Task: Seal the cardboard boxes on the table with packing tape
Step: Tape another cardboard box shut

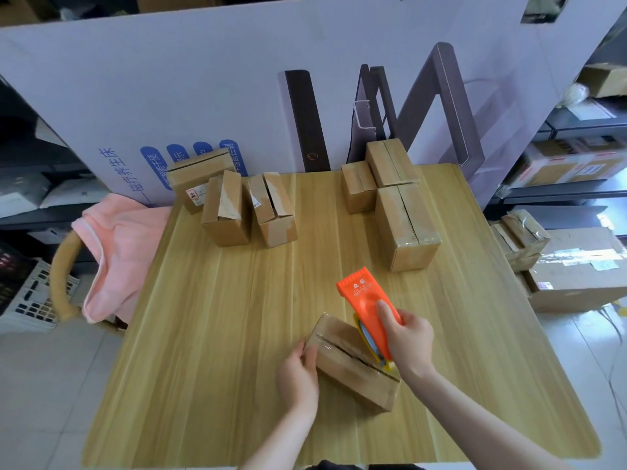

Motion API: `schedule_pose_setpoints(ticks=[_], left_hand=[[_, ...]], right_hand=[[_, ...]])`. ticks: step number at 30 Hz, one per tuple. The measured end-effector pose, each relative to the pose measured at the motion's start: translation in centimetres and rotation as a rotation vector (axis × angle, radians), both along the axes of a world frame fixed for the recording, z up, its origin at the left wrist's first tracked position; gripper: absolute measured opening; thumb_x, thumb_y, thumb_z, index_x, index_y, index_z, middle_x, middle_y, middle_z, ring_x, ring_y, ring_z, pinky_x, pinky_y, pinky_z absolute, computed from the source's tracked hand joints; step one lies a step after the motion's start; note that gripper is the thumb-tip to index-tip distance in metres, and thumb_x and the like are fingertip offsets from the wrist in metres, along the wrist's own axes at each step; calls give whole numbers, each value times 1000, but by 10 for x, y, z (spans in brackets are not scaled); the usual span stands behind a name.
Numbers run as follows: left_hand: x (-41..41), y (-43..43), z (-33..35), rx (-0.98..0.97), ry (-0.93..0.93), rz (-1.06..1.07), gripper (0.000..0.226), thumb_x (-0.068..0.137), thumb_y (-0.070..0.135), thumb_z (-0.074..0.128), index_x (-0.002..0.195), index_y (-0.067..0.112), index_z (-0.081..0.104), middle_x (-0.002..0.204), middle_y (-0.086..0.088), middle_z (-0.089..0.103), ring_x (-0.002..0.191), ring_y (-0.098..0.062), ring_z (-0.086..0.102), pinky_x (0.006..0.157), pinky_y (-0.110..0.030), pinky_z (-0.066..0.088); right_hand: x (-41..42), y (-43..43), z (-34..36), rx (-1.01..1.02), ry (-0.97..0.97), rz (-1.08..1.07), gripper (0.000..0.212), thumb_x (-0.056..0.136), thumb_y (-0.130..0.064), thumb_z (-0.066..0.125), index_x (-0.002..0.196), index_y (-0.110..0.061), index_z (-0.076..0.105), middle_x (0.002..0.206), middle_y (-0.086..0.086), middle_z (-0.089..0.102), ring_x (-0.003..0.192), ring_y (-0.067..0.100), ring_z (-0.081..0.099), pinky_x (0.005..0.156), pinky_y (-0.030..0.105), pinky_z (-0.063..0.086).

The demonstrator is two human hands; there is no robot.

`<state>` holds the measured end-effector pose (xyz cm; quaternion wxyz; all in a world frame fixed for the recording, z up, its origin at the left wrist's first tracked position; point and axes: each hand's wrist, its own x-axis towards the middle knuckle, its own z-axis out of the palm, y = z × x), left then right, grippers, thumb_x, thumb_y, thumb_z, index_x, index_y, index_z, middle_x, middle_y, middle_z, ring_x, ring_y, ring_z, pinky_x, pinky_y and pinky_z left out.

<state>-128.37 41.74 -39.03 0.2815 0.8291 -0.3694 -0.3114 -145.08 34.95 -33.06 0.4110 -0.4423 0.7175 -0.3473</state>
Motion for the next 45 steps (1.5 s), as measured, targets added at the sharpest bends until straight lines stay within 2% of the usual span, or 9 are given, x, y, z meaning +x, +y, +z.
schedule_pose_setpoints(ticks=[5,11,16,19,24,30,33,38,45], left_hand=[[-8,-46,20,-361,-330,-490,45,91,2,53,135,13,54,142,-1,51,137,-18,38,115,-35,30],[-32,-81,24,132,-475,-1212,44,91,59,40,123,34,58,126,4,61,119,-23,52,94,-39,38],[10,-49,8,254,-353,-494,51,88,70,28,95,33,62,91,11,65,82,-15,61,71,-31,49],[26,-25,6,337,-209,-173,51,91,68,26,107,33,60,101,8,66,90,-19,63,73,-31,47],[17,-40,30,88,96,27,28,94,34,52,117,22,63,118,4,66,109,-19,61,90,-31,47],[25,-71,106,29,828,-65,61,89,66,43,100,15,73,90,-3,75,78,-15,71,71,-29,54],[30,-78,117,7,795,-176,53,82,65,58,98,17,74,87,2,75,75,-9,69,69,-26,51],[28,-88,118,-33,639,-185,7,86,19,70,80,16,73,69,5,72,61,-6,64,56,-18,48],[26,-107,115,-2,478,-153,24,90,-5,52,76,10,64,74,-3,67,66,-13,60,55,-22,46]], right_hand=[[-16,-3,10,-73,-157,-203,53,87,-39,66,46,-8,53,37,-4,46,33,9,43,35,17,33],[-44,-4,25,-129,-184,-314,55,88,-40,66,54,1,52,37,-7,42,31,5,36,31,16,29],[-50,6,30,-109,-186,-171,49,89,-31,68,57,5,59,37,2,51,27,11,47,26,19,33],[-42,13,30,-69,-209,-51,44,87,-31,69,49,-10,63,39,7,56,30,20,54,27,23,38],[-27,16,39,-40,-187,94,33,86,-33,70,60,-13,72,48,14,61,35,25,58,29,29,43],[-26,13,59,-69,-135,218,25,87,-27,71,63,-19,74,46,9,61,35,24,57,29,32,45],[-24,14,66,-68,-104,256,21,86,-26,72,66,-18,74,49,15,62,36,31,58,29,41,48],[-20,18,72,-78,-13,308,21,85,-28,71,67,-18,73,50,14,62,41,38,59,32,52,47],[-2,21,89,-74,209,387,39,82,-45,65,76,-7,71,60,13,66,51,32,63,48,50,54]])
